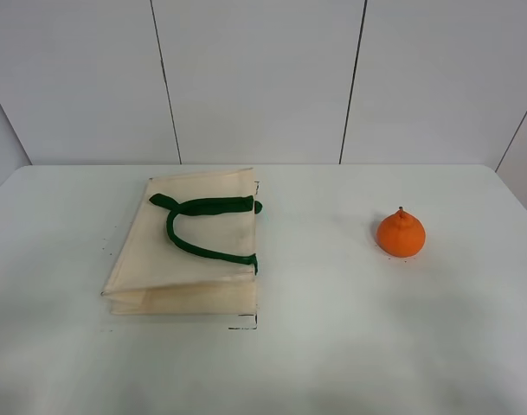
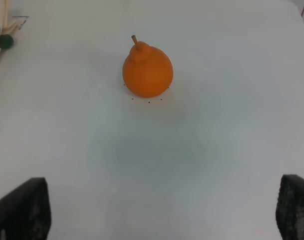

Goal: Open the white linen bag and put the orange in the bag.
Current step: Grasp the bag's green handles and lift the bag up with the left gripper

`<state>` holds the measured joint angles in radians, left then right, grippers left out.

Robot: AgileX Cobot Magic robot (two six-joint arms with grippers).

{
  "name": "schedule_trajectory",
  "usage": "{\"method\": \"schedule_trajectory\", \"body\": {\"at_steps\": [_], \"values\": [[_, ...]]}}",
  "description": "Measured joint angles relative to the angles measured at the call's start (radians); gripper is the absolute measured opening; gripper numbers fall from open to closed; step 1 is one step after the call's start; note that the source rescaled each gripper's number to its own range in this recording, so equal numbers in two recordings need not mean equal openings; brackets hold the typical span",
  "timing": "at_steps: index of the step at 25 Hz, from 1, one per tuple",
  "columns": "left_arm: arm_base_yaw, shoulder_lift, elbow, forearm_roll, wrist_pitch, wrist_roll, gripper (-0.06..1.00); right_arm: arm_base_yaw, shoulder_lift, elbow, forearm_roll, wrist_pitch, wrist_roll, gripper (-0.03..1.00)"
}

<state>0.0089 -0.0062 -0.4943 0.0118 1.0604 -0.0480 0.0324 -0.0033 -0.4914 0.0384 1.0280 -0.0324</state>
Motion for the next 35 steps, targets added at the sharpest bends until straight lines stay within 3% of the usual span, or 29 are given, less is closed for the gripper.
{"method": "schedule_trajectory", "body": {"at_steps": [7, 14, 20, 28, 35], "values": [[0.0, 0.0, 0.0, 0.0, 0.0, 0.0, 0.86, 0.0, 0.0, 0.0, 0.0, 0.0, 0.0, 1.0], [0.0, 0.123, -0.034, 0.0, 0.013, 0.009, 1.0, 0.0, 0.0, 0.0, 0.0, 0.0, 0.0, 1.0], [0.002, 0.519, -0.227, -0.004, -0.004, 0.011, 1.0, 0.0, 0.0, 0.0, 0.0, 0.0, 0.0, 1.0], [0.002, 1.159, -0.532, -0.004, -0.109, 0.012, 1.0, 0.0, 0.0, 0.0, 0.0, 0.0, 0.0, 1.0], [0.002, 1.665, -0.896, -0.004, -0.042, 0.013, 1.0, 0.0, 0.0, 0.0, 0.0, 0.0, 0.0, 1.0]]}}
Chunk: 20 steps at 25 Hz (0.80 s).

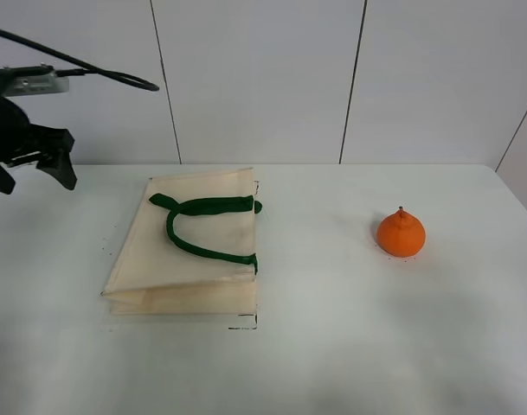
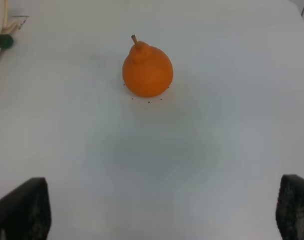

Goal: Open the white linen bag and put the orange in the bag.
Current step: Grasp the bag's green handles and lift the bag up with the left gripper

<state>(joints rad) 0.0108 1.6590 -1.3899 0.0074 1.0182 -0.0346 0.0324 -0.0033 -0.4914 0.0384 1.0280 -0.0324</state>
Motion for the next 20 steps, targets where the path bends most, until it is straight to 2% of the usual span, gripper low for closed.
{"method": "schedule_trajectory", "body": {"at_steps": [5, 9, 15, 20], "values": [[-0.01, 0.227, -0.226, -0.049, 0.064, -0.029, 0.99, 0.0, 0.0, 0.0, 0.0, 0.0, 0.0, 1.0], [-0.083, 0.322, -0.322, -0.058, 0.068, -0.092, 0.98, 0.0, 0.0, 0.0, 0.0, 0.0, 0.0, 1.0], [-0.239, 0.42, -0.345, -0.071, 0.01, -0.18, 0.98, 0.0, 0.0, 0.0, 0.0, 0.0, 0.0, 1.0], [-0.276, 0.51, -0.345, -0.068, -0.064, -0.226, 0.98, 0.0, 0.0, 0.0, 0.0, 0.0, 0.0, 1.0]]}}
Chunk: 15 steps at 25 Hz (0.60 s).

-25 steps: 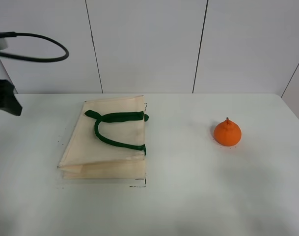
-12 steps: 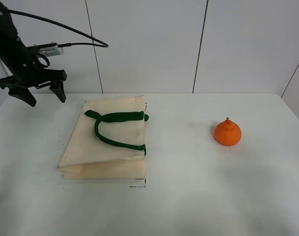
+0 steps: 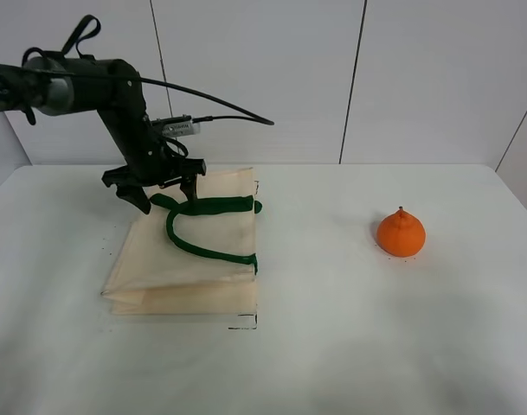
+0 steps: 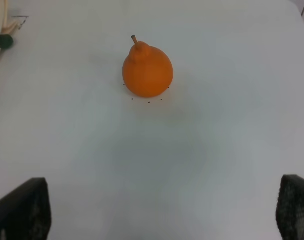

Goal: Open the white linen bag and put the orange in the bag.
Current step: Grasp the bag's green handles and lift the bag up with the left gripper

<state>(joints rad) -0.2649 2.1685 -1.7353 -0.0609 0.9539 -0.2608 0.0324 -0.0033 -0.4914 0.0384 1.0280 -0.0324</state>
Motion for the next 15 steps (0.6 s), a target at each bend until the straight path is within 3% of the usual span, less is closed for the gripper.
{"method": "schedule_trajectory", "body": {"at_steps": [15], "values": [[0.001, 0.14, -0.002, 0.061, -0.135, -0.058, 0.98, 0.0, 0.0, 0.0, 0.0, 0.0, 0.0, 1.0]]}}
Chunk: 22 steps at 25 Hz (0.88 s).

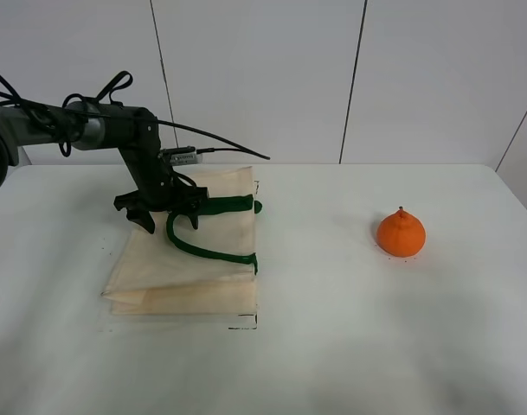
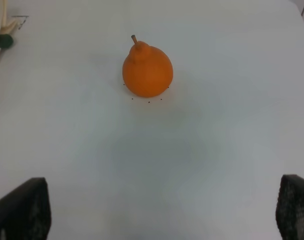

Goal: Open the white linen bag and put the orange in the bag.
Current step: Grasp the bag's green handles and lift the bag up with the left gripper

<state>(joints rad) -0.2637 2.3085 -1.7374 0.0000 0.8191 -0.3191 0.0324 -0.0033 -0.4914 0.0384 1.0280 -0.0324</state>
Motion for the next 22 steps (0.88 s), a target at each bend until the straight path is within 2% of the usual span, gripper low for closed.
{"method": "schedule_trajectory", "body": {"at_steps": [6, 8, 10, 11, 14, 16, 17, 18, 22], "values": [[0.0, 0.031, -0.001, 0.0, -0.001, -0.003, 0.97, 0.0, 0.0, 0.0, 0.0, 0.0, 0.0, 1.0], [0.0, 0.031, -0.003, 0.006, 0.008, -0.003, 0.92, 0.0, 0.0, 0.0, 0.0, 0.0, 0.0, 1.0], [0.0, 0.032, -0.004, 0.008, 0.017, -0.003, 0.81, 0.0, 0.0, 0.0, 0.0, 0.0, 0.0, 1.0], [0.0, 0.033, -0.004, 0.008, 0.019, -0.004, 0.72, 0.0, 0.0, 0.0, 0.0, 0.0, 0.0, 1.0], [0.0, 0.034, -0.004, 0.018, 0.032, -0.004, 0.37, 0.0, 0.0, 0.0, 0.0, 0.0, 0.0, 1.0], [0.0, 0.033, -0.004, 0.018, 0.034, -0.005, 0.11, 0.0, 0.0, 0.0, 0.0, 0.0, 0.0, 1.0], [0.0, 0.028, -0.004, 0.018, 0.035, -0.006, 0.04, 0.0, 0.0, 0.0, 0.0, 0.0, 0.0, 1.0], [0.0, 0.021, -0.004, 0.018, 0.036, -0.006, 0.0, 0.0, 0.0, 0.0, 0.0, 0.0, 0.0, 1.0], [0.0, -0.043, -0.019, 0.02, 0.051, -0.006, 0.0, 0.0, 0.0, 0.0, 0.0, 0.0, 0.0, 1.0]]}}
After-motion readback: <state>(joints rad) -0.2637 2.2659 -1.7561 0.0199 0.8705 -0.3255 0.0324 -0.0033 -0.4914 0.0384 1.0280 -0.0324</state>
